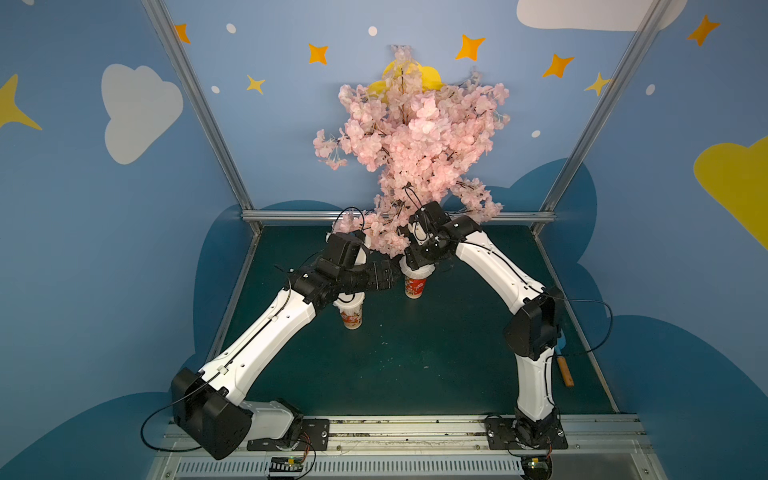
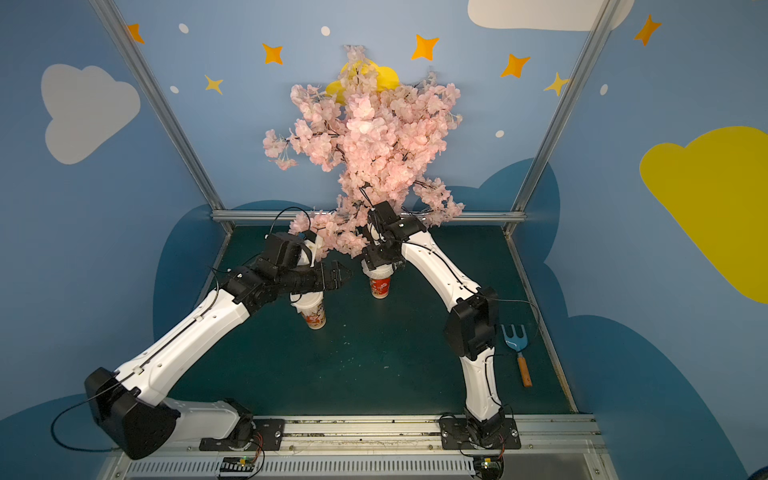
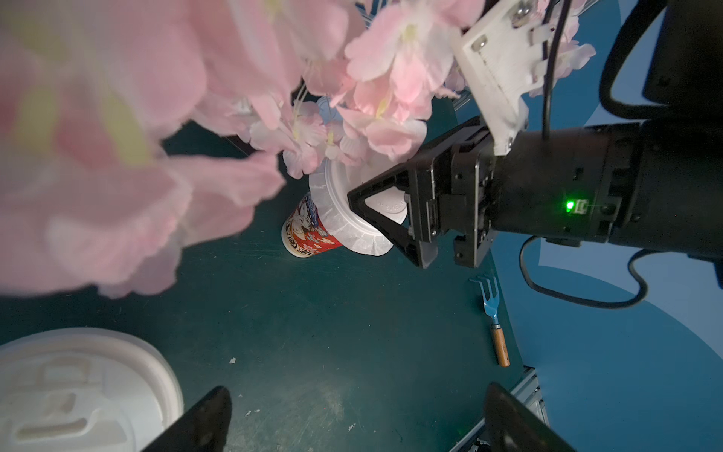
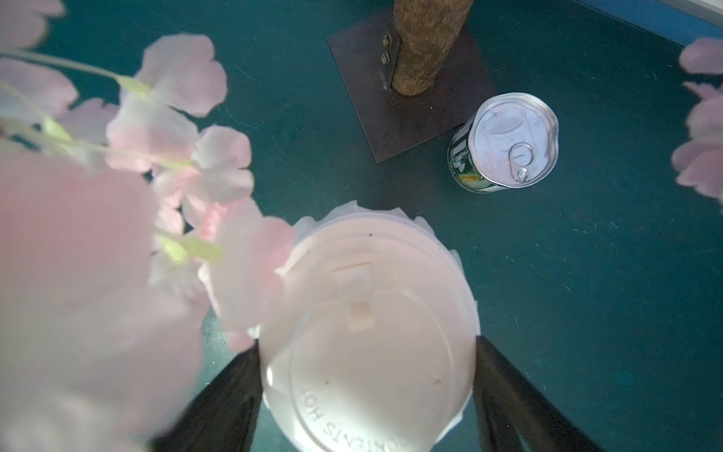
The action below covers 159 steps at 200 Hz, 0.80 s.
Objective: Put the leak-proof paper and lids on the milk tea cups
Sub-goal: Secure the cup lid on the cup.
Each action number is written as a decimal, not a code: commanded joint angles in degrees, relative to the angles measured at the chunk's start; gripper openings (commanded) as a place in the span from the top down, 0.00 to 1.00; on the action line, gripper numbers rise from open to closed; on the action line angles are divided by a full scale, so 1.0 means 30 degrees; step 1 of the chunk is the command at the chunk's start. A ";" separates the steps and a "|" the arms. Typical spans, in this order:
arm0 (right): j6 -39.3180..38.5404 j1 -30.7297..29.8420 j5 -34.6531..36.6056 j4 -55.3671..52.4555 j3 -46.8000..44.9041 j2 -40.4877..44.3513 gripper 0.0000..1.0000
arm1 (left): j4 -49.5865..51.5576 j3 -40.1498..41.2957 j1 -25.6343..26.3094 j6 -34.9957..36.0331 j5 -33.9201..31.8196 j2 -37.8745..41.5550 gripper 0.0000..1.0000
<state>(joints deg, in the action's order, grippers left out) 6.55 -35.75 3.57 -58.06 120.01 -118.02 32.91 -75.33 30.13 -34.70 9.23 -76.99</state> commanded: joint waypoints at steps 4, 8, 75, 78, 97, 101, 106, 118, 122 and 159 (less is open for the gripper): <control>-0.0111 -0.0096 0.0070 -0.0798 0.0504 -0.0622 0.19 | -0.0187 -0.0117 -0.0037 0.0167 0.0115 0.0139 0.00; -0.0128 -0.0096 0.0085 -0.0871 0.0528 -0.0648 0.20 | -0.0195 -0.0115 -0.0052 0.0142 0.0115 0.0146 0.00; 0.0788 -0.0096 0.0223 -0.1735 0.0662 -0.0943 0.19 | -0.0217 -0.0023 -0.0001 -0.0144 0.0028 -0.0132 0.00; 0.0764 -0.0096 0.0190 -0.1779 0.0648 -0.0970 0.20 | -0.0187 -0.0052 0.0005 -0.0137 0.0002 -0.0160 0.00; 0.0645 -0.0096 0.0018 -0.2057 0.0662 -0.1087 0.19 | -0.0143 -0.0166 0.0035 -0.0197 -0.0004 -0.0365 0.00; 0.0600 -0.0092 -0.0026 -0.2111 0.0635 -0.1113 0.20 | -0.0157 -0.0187 0.0035 -0.0210 0.0024 -0.0406 0.00; 0.0562 -0.0096 -0.0074 -0.2146 0.0631 -0.1146 0.20 | -0.0158 -0.0202 0.0035 -0.0205 0.0038 -0.0469 0.00; 0.0508 -0.0125 -0.0115 -0.2192 0.0582 -0.1206 0.19 | -0.0187 -0.0232 0.0049 -0.0269 0.0027 -0.0526 0.00; 0.0449 -0.0125 -0.0148 -0.2207 0.0575 -0.1250 0.19 | -0.0213 -0.0210 0.0036 -0.0277 0.0027 -0.0520 0.00; 0.0480 -0.0125 -0.0093 -0.1864 0.0017 -0.1187 0.20 | -0.0275 -0.0203 0.0036 -0.0418 -0.0061 -0.0579 0.00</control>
<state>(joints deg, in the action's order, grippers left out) 8.08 -35.75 3.51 -59.86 121.62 -119.24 32.88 -75.33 30.17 -35.57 9.19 -78.43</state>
